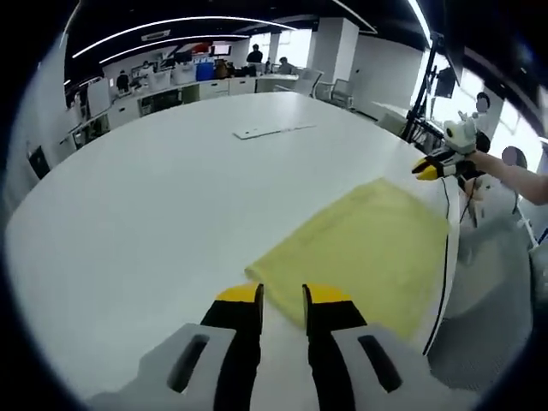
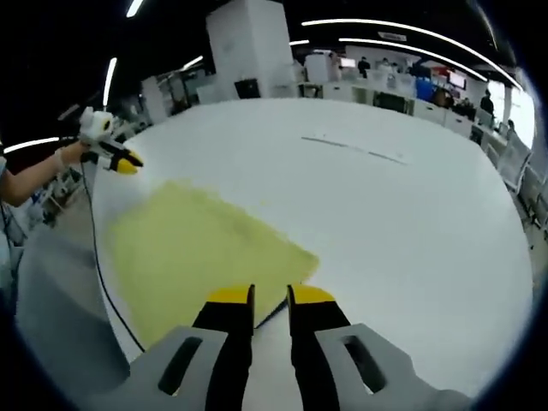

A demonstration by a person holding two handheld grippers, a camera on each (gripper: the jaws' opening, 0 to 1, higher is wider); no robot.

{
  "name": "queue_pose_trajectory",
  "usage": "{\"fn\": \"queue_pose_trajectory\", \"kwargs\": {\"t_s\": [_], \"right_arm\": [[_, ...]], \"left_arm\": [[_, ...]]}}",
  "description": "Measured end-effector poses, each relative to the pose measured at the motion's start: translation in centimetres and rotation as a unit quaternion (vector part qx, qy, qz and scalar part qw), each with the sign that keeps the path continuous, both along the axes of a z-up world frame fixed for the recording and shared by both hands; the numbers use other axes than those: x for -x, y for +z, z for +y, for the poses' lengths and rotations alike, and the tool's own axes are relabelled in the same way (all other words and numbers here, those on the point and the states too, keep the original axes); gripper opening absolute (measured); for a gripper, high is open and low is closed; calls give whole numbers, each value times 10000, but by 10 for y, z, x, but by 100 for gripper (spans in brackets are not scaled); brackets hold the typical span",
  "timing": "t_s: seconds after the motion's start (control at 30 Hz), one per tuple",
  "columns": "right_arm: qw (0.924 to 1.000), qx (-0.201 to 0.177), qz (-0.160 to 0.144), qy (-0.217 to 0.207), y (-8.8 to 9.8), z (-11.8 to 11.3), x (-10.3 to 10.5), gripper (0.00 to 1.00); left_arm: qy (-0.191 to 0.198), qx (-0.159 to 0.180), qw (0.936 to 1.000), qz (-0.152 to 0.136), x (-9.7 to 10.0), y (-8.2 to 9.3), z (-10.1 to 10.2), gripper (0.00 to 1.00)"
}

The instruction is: Fold the garment on the visible template until the final outline fits inside the template.

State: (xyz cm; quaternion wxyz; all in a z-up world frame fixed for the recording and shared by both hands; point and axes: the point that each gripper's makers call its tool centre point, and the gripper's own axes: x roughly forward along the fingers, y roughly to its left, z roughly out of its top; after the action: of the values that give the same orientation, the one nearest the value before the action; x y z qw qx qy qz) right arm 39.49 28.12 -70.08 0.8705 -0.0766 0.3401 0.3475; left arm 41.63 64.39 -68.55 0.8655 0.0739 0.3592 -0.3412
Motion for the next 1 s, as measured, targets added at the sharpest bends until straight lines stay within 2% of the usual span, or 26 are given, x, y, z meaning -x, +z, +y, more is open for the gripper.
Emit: {"fn": "queue_pose_trajectory", "kwargs": {"t_s": [0.1, 0.17, 0.3, 0.4, 0.47, 0.63, 0.83, 1.0], "right_arm": [[9996, -28, 104, 246, 2, 3, 20, 18], [9992, 79, 70, 378, 4, 3, 33, 17], [9987, -64, 211, 466, 6, 5, 53, 20], [9979, -74, 248, 592, 5, 7, 67, 18], [9978, -212, 288, 559, 6, 9, 73, 16], [9975, -250, 320, 573, 6, 10, 85, 18], [9973, -357, 365, 529, 2, 12, 96, 18], [9963, -389, 484, 597, -3, 18, 106, 19]], "left_arm": [[-110, 82, 9999, 7, 14, 5, -1, 16], [-177, 83, 9998, -20, 22, 8, -1, 17], [-256, 146, 9995, 63, 42, 11, -2, 18], [-292, 142, 9995, 7, 54, 10, -1, 18], [-255, 251, 9992, 164, 63, 6, -1, 18], [-273, 262, 9987, 344, 86, 0, -3, 21], [-125, 409, 9983, 383, 107, -5, -5, 21], [-144, 288, 9977, 596, 125, -20, -6, 20]]}}
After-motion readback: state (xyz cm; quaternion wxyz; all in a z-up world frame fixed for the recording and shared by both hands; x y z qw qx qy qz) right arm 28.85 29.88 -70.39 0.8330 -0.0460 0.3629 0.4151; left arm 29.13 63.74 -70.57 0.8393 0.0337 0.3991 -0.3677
